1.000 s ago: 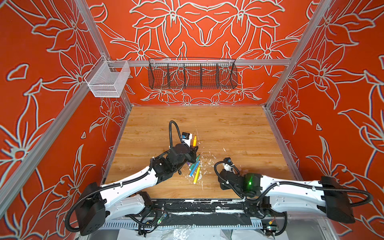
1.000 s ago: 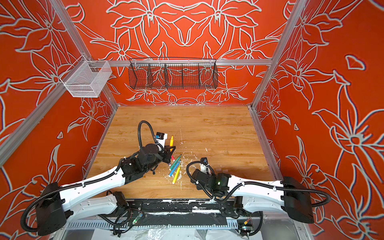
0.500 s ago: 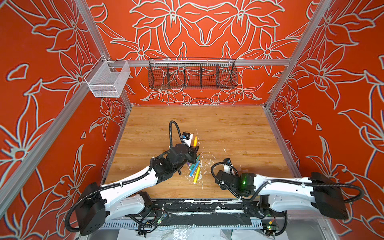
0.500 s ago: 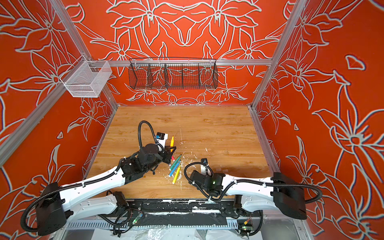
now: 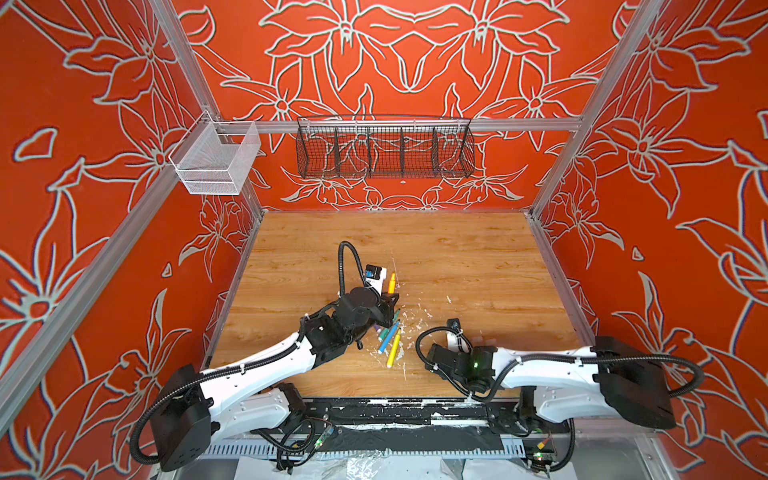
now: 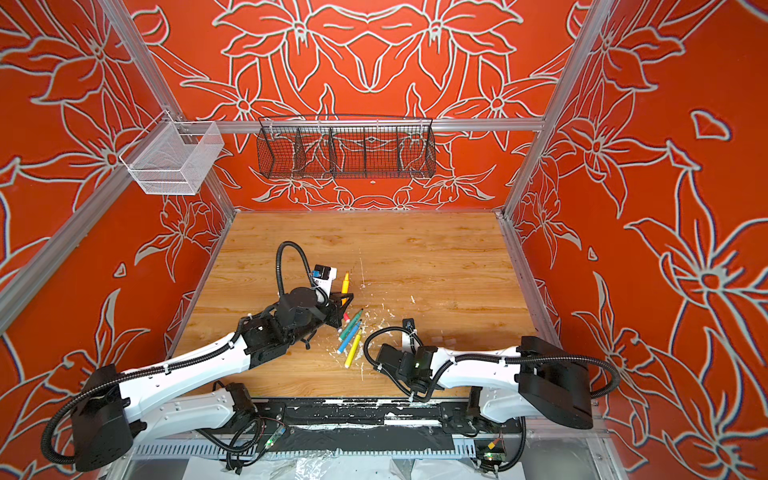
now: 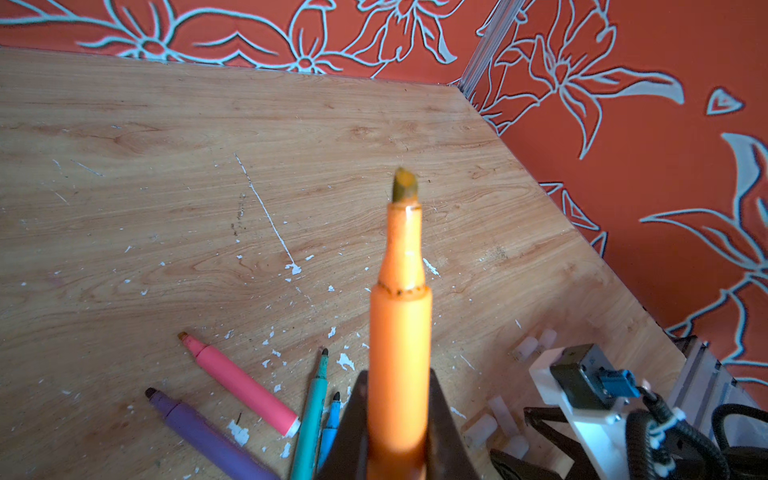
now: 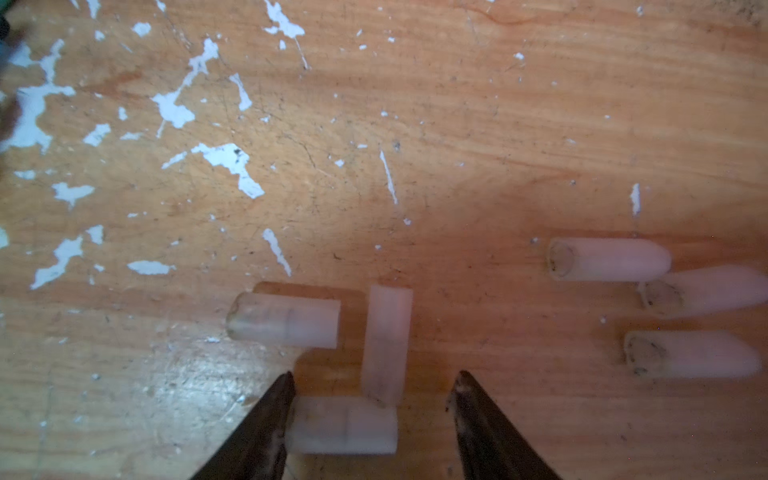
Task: Insert the pens into the pen caps
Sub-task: 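Lower the right gripper onto a translucent pen cap and grasp it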
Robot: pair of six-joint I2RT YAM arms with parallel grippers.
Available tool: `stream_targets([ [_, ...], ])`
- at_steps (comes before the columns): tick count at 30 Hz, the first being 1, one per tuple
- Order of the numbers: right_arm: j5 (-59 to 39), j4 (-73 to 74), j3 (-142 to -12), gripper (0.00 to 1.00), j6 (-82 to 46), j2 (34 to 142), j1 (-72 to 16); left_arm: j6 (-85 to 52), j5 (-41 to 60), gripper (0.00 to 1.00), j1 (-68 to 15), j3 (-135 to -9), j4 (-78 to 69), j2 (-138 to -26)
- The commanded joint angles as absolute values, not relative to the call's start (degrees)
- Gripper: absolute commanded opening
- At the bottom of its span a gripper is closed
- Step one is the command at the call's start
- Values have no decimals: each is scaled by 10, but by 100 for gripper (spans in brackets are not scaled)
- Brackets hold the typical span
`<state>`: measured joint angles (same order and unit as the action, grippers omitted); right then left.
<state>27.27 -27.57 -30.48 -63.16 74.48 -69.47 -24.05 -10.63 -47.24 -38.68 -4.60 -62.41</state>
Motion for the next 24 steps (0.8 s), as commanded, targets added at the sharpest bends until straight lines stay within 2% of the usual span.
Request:
stream_targets([
  [1, 291, -286, -298, 63, -656, 733, -700, -236, -101, 0, -470, -399, -62, -627],
  [15, 225, -333, -256, 55, -686, 693, -708, -235, -96, 0, -470, -401, -62, -630],
  [24, 219, -398, -237, 49, -708, 615, -717, -235, -90, 0, -470, -402, -62, -630],
])
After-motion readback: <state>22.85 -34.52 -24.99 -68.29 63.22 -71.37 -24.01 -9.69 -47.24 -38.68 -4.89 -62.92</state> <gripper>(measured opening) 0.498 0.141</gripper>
